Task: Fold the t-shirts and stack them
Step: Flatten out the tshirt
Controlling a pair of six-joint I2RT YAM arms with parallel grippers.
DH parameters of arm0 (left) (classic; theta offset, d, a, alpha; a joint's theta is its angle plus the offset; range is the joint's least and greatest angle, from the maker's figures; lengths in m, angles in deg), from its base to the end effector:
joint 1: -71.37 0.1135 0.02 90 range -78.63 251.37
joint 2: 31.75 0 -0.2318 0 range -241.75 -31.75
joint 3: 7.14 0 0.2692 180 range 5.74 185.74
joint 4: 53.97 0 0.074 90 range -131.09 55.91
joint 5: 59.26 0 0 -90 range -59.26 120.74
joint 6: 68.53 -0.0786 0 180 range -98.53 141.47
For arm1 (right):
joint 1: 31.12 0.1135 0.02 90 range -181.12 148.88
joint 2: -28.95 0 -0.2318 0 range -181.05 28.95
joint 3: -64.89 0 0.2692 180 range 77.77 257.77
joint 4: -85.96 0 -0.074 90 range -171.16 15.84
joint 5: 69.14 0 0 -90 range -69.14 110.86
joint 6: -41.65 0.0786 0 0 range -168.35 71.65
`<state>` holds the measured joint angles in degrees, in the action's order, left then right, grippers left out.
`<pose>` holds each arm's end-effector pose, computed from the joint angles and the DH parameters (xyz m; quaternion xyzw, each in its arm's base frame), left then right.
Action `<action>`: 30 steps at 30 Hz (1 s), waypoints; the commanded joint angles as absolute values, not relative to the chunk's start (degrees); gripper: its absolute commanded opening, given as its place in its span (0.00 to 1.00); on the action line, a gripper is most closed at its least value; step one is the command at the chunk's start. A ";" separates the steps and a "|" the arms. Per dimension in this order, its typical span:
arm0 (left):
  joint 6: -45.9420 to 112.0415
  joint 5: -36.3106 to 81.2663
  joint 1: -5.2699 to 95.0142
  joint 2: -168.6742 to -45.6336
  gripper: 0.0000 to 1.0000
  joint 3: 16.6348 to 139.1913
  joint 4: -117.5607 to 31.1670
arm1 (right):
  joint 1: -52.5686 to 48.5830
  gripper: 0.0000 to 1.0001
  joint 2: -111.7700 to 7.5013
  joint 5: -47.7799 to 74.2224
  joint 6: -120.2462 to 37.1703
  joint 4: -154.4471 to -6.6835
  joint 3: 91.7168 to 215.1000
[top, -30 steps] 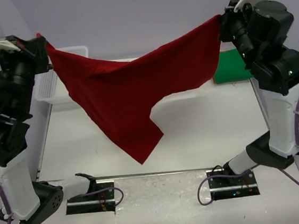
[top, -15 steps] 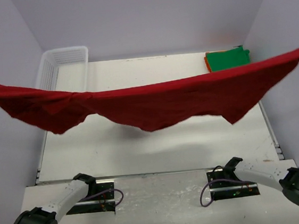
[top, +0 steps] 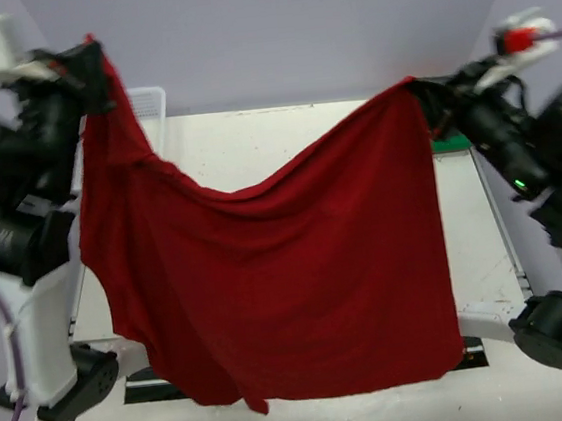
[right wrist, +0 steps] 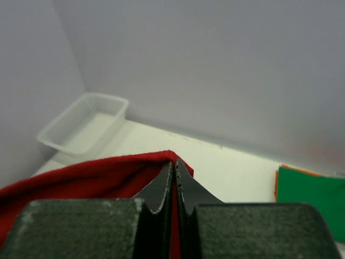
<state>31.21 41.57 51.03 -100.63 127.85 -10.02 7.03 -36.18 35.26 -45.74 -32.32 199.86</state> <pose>0.1791 -0.0506 0.6329 -0.0267 0.5604 -0.1635 0.8115 0.1410 0.0859 0.5977 -0.1082 0.6480 0.1840 0.7311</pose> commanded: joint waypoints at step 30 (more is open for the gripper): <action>26.13 51.91 61.52 -166.13 0.00 136.35 -25.44 | -23.65 0.00 -95.59 28.16 -46.15 -42.66 211.54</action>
<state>27.69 46.73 58.99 -166.66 132.79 -19.79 -22.43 -94.21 29.62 -44.34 -40.01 207.18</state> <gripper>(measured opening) 0.028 0.006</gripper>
